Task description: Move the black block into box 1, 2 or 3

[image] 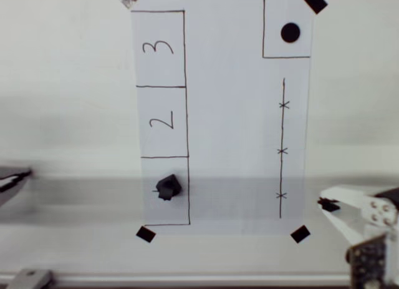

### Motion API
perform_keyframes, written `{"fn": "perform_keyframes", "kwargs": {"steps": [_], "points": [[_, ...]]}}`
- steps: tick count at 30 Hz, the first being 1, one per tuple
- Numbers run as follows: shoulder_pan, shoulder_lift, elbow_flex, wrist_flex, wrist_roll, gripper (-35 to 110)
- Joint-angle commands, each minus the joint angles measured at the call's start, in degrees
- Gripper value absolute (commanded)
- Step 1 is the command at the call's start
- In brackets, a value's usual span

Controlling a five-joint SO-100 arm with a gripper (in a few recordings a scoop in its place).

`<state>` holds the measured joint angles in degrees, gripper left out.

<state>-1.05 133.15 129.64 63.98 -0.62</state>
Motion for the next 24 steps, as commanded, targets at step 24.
{"fn": "perform_keyframes", "kwargs": {"steps": [24], "points": [[-0.4, 44.1, 33.2, 0.6, -2.3, 0]]}}
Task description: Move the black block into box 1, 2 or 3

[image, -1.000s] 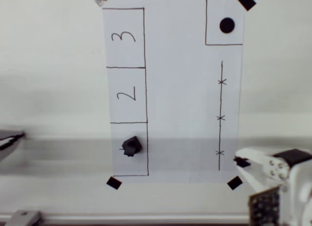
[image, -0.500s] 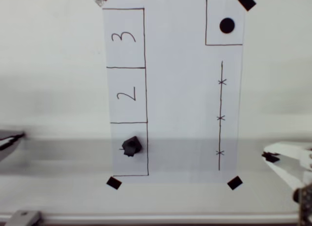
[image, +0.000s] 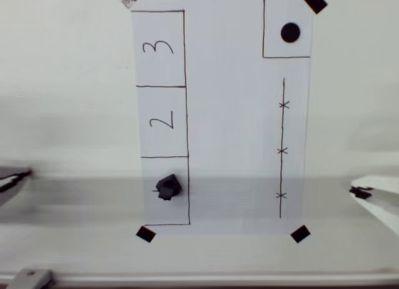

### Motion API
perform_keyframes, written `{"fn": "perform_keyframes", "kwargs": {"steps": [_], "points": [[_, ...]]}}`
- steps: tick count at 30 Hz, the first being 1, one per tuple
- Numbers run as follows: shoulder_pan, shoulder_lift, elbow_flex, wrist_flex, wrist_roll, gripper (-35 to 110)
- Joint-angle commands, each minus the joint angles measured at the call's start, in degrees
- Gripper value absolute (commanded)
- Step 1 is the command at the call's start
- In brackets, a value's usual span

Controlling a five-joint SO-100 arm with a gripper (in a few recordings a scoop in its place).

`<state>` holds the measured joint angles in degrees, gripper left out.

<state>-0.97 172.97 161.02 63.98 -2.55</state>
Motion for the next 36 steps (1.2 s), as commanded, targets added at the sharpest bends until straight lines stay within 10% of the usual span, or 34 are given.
{"fn": "perform_keyframes", "kwargs": {"steps": [1, 36], "points": [[-0.5, 5.3, 2.5, 0.6, -0.2, 0], [1.3, 12.2, 17.0, -5.6, -3.5, 0]]}}
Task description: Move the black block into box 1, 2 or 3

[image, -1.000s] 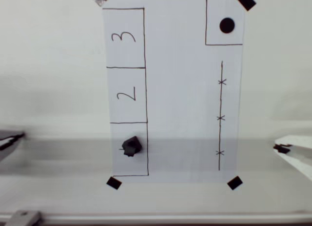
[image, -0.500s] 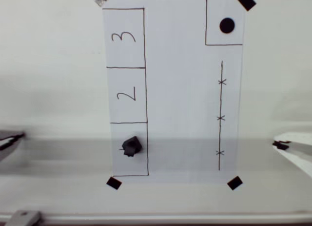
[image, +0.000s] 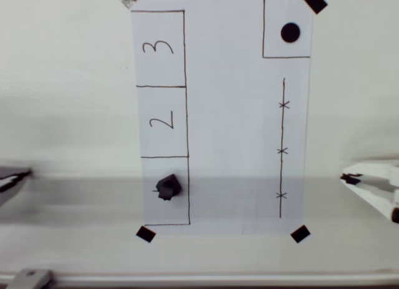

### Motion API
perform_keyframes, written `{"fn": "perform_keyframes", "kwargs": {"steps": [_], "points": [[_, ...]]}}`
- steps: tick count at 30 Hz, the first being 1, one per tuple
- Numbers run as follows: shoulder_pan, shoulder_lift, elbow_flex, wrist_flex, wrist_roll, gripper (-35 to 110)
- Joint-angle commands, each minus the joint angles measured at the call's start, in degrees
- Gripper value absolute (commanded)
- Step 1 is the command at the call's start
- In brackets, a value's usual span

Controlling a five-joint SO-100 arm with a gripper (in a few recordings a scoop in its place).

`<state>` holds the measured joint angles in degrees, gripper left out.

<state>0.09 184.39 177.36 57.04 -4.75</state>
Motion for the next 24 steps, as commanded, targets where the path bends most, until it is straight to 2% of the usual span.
{"fn": "perform_keyframes", "kwargs": {"steps": [1, 6, 12, 14, 24], "points": [[0.4, 0.8, 0.6, 2.4, -1.6, 0], [0.7, 0.8, 0.6, 11.2, -2.9, 0], [0.5, 0.8, 0.6, 19.4, 0.3, 0], [0.4, 0.8, 0.6, 19.8, 3.3, 0], [0.0, 0.8, 0.6, 19.8, 3.3, 0]]}}
